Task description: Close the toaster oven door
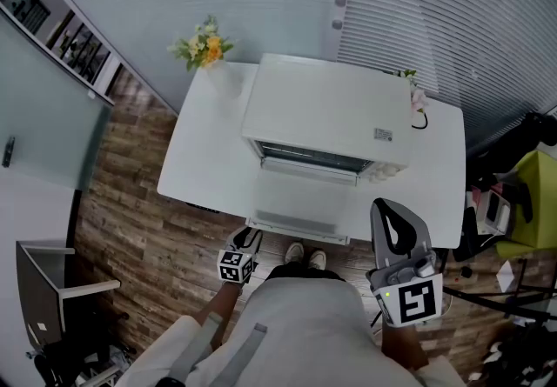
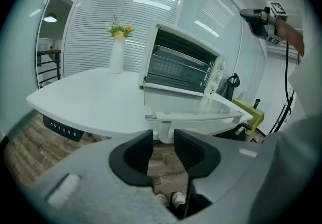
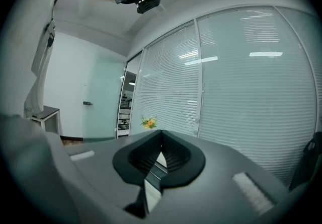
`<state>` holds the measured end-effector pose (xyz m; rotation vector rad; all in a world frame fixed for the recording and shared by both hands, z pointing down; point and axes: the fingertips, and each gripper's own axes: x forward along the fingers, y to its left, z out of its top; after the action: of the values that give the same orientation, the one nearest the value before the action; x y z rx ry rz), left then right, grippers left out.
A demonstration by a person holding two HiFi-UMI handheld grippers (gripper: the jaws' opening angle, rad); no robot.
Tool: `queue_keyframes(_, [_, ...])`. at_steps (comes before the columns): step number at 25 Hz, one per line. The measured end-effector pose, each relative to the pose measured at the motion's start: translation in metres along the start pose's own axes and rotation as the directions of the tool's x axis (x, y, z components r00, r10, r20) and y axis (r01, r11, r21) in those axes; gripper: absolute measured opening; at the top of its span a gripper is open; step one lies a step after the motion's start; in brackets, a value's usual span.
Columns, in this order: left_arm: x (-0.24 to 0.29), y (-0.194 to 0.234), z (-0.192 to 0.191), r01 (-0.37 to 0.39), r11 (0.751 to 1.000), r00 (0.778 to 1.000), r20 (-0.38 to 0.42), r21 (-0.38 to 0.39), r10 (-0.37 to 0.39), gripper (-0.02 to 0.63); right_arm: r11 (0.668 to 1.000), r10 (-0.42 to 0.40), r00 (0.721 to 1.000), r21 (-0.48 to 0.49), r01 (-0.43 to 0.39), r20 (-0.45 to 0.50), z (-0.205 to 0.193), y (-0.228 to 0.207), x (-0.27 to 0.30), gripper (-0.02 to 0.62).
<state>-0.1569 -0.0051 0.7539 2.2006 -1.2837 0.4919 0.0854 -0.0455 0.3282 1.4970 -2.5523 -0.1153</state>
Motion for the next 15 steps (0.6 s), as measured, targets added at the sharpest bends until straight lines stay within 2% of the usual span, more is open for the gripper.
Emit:
queue_keyframes(8, [0.002, -0.002, 0.013, -0.006, 1.0, 1.0, 0.011, 0.028, 0.005, 0.078, 1.0, -0.008, 1.0, 0.001, 0.008, 0.015, 0.004, -0.001, 0.001, 0.004])
queue_keyframes(15, [0.002, -0.002, 0.016, -0.007, 0.999, 1.0, 0.006, 0.04, 0.007, 0.074, 1.0, -0.008, 1.0, 0.001, 0.008, 0.01, 0.003, -0.001, 0.003, 0.003])
